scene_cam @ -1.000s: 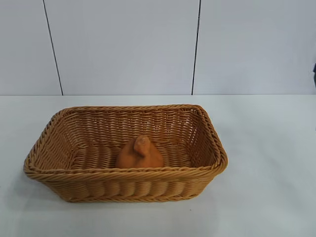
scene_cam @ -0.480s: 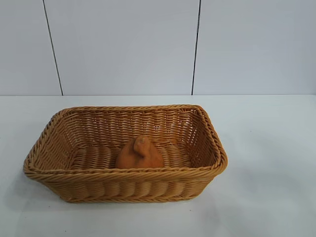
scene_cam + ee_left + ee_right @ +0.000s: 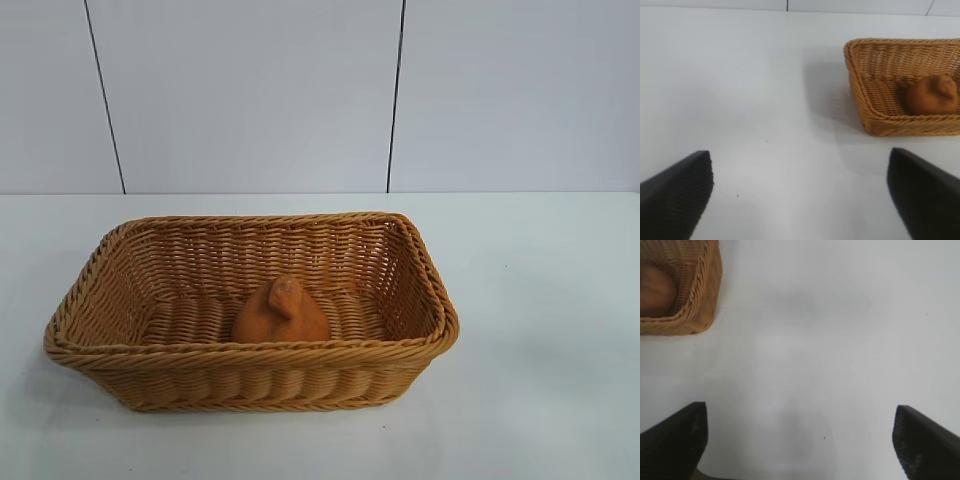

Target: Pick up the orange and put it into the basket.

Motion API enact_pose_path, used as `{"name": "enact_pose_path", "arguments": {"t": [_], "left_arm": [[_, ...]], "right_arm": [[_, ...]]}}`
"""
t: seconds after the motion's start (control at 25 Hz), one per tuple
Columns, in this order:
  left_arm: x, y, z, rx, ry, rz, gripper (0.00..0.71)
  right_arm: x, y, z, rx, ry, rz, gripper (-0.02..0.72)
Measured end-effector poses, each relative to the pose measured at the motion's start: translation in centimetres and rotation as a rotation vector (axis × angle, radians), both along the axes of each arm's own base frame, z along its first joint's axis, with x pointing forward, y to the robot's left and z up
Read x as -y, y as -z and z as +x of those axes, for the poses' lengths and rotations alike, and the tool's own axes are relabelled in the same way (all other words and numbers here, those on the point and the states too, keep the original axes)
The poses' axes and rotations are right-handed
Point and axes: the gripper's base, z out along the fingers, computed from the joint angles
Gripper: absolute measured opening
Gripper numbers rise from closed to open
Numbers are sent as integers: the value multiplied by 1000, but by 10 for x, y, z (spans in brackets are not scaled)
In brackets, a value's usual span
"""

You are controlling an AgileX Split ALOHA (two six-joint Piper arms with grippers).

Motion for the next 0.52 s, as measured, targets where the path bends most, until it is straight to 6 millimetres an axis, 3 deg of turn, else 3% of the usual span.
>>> {"name": "enact_pose_path", "arguments": {"t": [0.32, 0.52], "left_arm": [[0, 0, 0, 0, 0, 0, 673], [0, 0, 0, 0, 0, 0, 673]], "right_arm": [[3, -3, -38, 240, 11, 23, 694], [3, -3, -41, 256, 8, 30, 694]]}}
